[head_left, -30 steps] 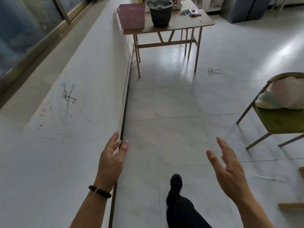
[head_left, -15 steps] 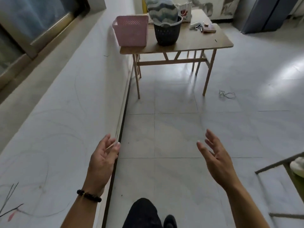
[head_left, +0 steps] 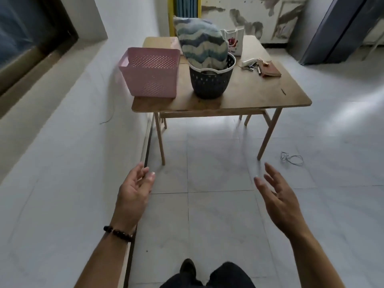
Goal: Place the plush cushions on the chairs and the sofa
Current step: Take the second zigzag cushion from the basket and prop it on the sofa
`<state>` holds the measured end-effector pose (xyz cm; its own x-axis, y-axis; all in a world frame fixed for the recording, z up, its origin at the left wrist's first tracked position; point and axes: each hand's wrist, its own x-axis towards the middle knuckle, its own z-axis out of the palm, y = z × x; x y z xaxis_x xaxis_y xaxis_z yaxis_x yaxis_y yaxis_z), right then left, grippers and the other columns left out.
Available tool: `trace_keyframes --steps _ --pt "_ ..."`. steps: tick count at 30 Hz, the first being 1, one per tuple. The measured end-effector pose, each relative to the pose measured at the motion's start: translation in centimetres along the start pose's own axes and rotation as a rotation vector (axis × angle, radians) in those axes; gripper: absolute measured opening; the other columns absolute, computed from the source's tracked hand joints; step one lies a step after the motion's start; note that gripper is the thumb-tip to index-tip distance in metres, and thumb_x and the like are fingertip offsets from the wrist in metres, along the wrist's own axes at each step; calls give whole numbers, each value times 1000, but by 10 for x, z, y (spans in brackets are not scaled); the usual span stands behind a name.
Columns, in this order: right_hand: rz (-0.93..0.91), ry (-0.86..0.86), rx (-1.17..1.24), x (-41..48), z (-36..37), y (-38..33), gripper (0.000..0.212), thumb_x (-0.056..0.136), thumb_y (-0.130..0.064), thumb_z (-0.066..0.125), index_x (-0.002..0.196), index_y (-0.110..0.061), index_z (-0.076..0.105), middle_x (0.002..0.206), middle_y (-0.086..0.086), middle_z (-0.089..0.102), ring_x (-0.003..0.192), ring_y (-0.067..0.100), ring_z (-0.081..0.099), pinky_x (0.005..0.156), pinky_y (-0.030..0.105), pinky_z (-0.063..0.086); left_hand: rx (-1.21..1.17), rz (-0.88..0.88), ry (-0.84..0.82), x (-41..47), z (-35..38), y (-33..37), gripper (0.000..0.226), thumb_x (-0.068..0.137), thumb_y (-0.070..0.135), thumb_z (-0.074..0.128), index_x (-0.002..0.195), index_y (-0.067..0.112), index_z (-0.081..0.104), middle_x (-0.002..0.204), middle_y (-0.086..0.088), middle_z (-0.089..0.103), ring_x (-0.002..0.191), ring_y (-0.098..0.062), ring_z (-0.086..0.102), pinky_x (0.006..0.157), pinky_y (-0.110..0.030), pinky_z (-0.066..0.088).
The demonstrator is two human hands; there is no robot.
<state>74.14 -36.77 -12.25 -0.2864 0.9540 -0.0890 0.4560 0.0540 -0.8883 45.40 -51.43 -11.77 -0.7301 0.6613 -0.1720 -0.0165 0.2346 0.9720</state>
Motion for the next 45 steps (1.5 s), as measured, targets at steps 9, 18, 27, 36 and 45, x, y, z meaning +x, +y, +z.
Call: trace_keyframes --steps 9,18,27,36,45 --pt "86 68 94 230 43 2 68 89 -51 56 153 -34 38 153 4 47 118 6 50 92 27 43 89 42 -103 232 109 45 52 98 21 59 148 21 44 130 6 60 126 -17 57 108 -43 48" --pt "-21 18 130 518 55 -61 60 96 -38 64 151 -34 40 154 -2 46 132 10 47 104 35 46 158 41 -96 460 205 134 56 97 22 62 150 22 42 143 -1 54 129 -16 54 111 -44 46" --pt "159 143 113 703 110 -88 81 93 -40 69 158 -30 22 164 -1 26 149 20 29 122 47 29 147 -41 -141 634 270 158 72 97 30 63 157 18 26 156 -3 42 139 -14 43 111 -29 38" --pt "515 358 33 765 169 -64 92 89 13 41 161 -32 5 164 8 29 146 31 35 114 40 34 -59 -245 -58 818 328 172 123 50 71 88 148 15 40 145 -2 55 131 -21 55 112 -48 44" --pt "567 385 -26 768 184 -64 99 88 11 46 158 -38 -4 164 5 28 135 31 48 79 34 49 -160 141 -1 806 361 201 48 69 29 93 102 35 58 106 12 72 100 -11 70 93 -42 58"
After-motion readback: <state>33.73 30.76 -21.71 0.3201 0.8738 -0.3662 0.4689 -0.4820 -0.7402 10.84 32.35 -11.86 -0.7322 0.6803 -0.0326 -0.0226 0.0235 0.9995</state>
